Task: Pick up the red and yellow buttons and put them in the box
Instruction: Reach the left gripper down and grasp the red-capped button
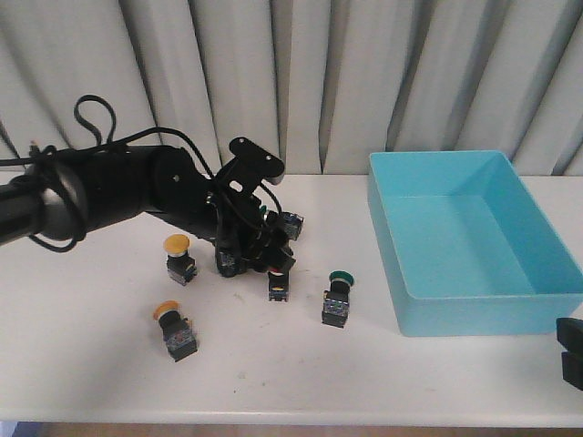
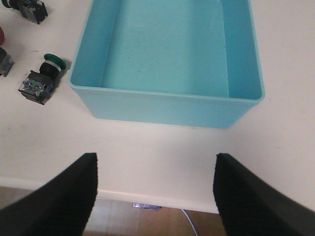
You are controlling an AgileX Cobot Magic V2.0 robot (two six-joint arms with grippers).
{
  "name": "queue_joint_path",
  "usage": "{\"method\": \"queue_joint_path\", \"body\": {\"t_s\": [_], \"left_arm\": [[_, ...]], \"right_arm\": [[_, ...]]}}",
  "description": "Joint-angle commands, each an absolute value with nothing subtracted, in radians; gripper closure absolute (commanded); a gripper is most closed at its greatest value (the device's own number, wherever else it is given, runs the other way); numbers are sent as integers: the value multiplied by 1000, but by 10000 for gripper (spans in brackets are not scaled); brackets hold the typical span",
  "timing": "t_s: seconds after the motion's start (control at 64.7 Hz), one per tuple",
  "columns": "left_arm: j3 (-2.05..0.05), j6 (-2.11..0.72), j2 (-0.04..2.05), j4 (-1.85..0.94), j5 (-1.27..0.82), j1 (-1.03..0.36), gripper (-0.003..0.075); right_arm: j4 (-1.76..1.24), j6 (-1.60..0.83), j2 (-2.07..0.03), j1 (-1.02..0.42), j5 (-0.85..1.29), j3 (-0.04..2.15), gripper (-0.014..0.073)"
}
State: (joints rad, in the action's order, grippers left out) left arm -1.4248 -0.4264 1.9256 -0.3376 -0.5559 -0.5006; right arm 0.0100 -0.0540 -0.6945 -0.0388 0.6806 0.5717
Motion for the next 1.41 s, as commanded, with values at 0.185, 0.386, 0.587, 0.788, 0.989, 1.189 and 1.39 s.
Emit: {"method": "queue_joint_path", "body": {"t_s": [0.185,0.386,0.587,0.788,0.989,1.189,1.39], "left_arm": [[-1612,-173,2017,-189,-573,-532,223],[-1693,-75,2084,-104,-609,-558,223],[-1729,-22,2143,-99,-614,-568,223],[-1738,53,2187,-50,-627,-568,225],[-1738,131,2198,21,-632,-568,262],[-1738,129,2198,21,-643,-568,392],[-1738,127,2198,21,-646,-568,512]], "right_arm": [[18,-62,-699,-33,628,606,95],[19,-62,-699,-33,628,606,95],[19,-62,-699,-33,625,606,95],[19,-62,-699,-33,625,606,95],[19,-62,-699,-33,625,606,95],[19,-62,-699,-33,625,606,95],[19,-62,-699,-33,625,606,95]]}}
